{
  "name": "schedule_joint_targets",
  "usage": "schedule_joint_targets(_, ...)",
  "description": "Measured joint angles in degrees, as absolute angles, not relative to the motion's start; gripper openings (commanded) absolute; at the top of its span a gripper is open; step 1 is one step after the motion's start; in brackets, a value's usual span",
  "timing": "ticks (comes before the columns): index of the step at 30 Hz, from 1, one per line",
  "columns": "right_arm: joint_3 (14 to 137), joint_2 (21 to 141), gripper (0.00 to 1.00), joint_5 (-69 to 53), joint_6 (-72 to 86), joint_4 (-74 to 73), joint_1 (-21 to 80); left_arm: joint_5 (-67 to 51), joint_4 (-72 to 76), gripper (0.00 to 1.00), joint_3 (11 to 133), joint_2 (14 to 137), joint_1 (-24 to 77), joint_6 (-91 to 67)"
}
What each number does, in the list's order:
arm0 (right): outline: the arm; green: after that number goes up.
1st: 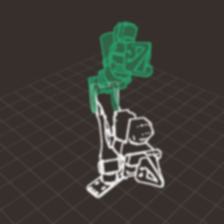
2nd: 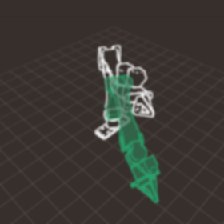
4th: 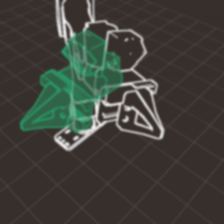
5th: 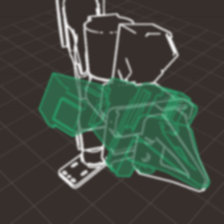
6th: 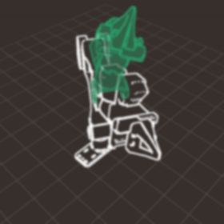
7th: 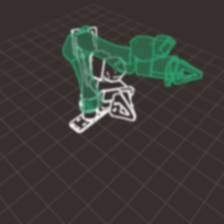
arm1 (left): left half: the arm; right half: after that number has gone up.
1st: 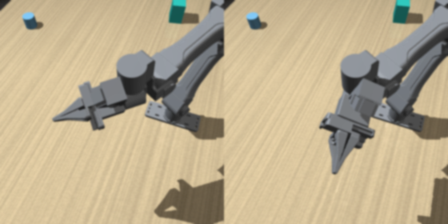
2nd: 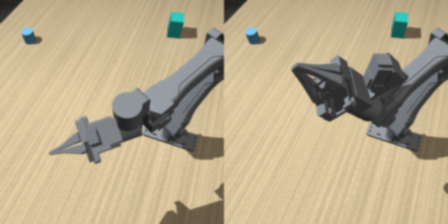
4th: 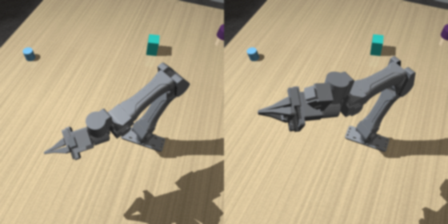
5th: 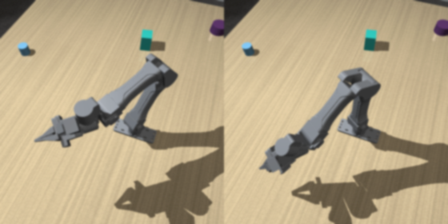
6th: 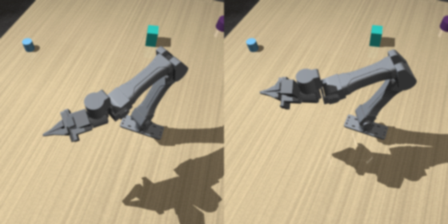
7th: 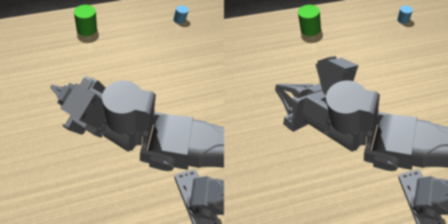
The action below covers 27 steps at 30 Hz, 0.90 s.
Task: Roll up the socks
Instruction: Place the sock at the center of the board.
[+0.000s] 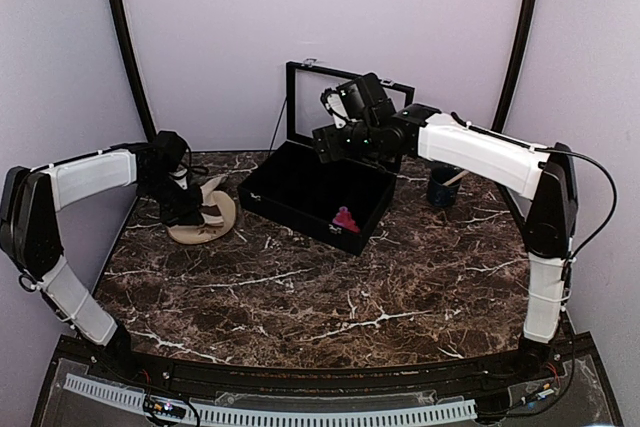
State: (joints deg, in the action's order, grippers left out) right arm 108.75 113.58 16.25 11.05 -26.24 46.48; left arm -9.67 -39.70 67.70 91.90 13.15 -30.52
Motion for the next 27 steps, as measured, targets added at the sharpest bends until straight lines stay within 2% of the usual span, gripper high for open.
schedule_joint_targets(5, 105.7, 112.4, 0.81, 16.1, 11.3, -25.9, 46.5, -10.5, -39.9, 0.00, 64.4, 87.9, 17.4, -32.0)
schedule_joint_targets(12, 101.3, 110.0, 0.81, 15.6, 11.8, -25.3, 46.5, -12.8, -39.5, 0.00, 57.5, 85.0, 29.6, -35.4)
schedule_joint_targets(21, 98.2, 108.1, 0.80, 14.0, 11.9, -25.1, 47.0, -16.8, -36.8, 0.00, 50.1, 76.0, 40.2, -40.0)
schedule_joint_targets(27, 96.8, 106.9, 0.79, 11.3, 11.4, -25.0, 48.2, -20.8, -31.7, 0.00, 47.8, 77.6, 44.6, -41.5)
